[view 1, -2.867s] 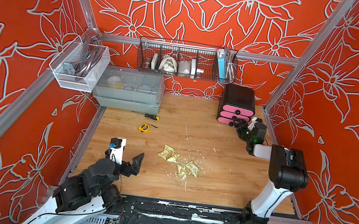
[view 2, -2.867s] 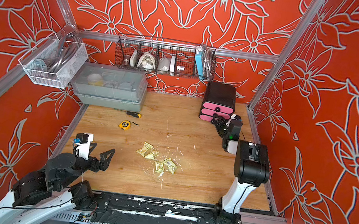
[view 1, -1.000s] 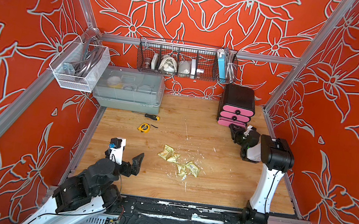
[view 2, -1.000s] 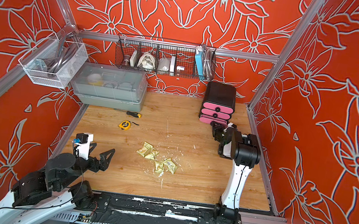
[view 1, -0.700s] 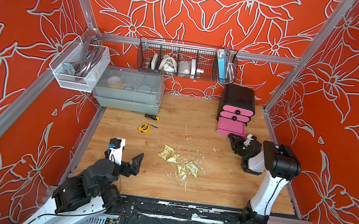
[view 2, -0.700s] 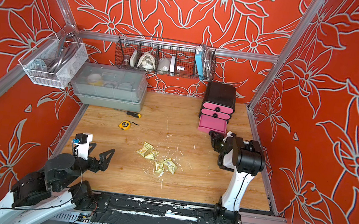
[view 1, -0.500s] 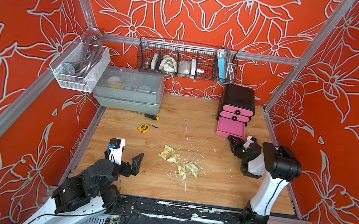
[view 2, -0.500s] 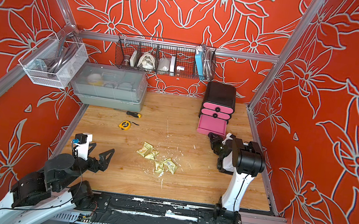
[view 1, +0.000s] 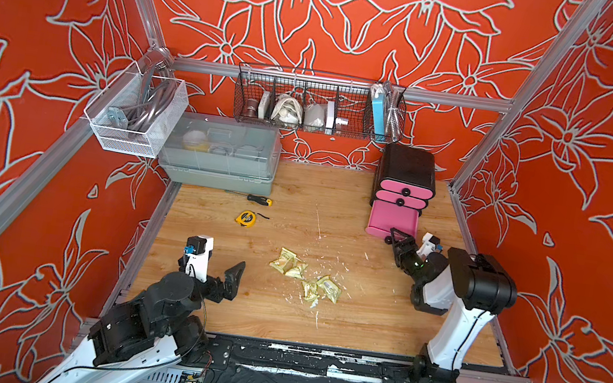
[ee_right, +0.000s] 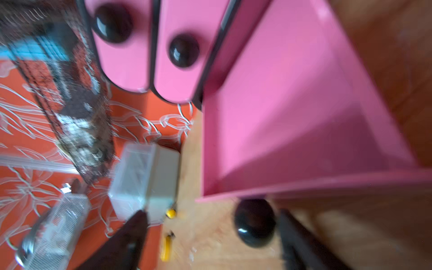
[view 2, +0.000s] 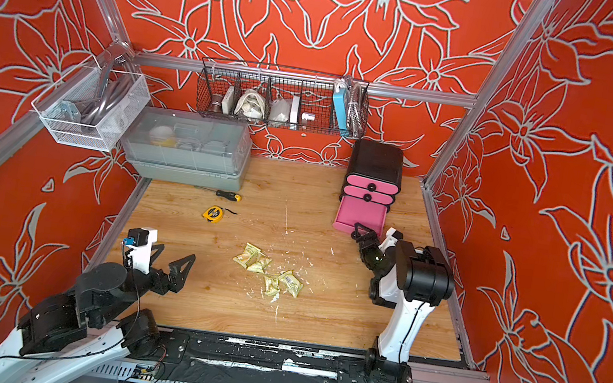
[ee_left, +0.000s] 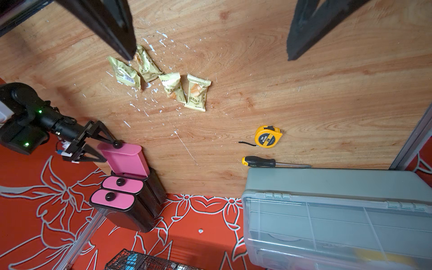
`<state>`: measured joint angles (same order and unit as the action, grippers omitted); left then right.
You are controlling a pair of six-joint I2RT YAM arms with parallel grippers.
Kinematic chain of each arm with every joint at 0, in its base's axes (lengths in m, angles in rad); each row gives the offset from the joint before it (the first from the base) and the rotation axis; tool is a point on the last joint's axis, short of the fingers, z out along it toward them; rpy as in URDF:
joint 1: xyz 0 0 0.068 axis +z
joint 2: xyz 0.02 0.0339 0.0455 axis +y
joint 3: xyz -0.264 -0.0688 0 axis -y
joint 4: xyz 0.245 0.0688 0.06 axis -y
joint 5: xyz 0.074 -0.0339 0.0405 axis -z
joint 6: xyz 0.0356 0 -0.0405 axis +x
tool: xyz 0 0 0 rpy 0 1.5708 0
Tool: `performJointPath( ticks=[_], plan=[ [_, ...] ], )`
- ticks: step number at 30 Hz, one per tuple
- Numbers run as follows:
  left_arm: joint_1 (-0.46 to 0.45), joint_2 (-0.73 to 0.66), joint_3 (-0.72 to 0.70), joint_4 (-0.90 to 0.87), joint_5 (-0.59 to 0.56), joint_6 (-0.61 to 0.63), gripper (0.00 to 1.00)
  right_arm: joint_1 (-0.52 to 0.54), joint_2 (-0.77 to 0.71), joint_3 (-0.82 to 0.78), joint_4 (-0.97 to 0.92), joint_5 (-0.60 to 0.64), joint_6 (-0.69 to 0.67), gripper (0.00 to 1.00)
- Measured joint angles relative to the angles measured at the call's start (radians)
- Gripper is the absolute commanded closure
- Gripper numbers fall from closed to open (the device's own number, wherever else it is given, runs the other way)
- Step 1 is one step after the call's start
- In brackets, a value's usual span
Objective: Place the cookies into the drawer by color
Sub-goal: Open the drawer in the storage box, then pick up the cookie at the center of the board.
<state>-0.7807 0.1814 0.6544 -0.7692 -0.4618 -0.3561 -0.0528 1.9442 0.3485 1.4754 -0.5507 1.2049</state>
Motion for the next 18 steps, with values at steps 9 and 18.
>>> performJointPath(
  ticks=[9,18],
  plan=[
    [0.000,0.000,0.000,0.000,0.000,0.000,0.00,-0.001,-0.263,-0.189,-0.171,0.010,-0.023,0.00],
    [0.001,0.000,-0.001,0.000,0.004,0.000,0.00,0.152,-1.314,-0.159,-1.104,0.108,-0.276,0.00]
  ],
)
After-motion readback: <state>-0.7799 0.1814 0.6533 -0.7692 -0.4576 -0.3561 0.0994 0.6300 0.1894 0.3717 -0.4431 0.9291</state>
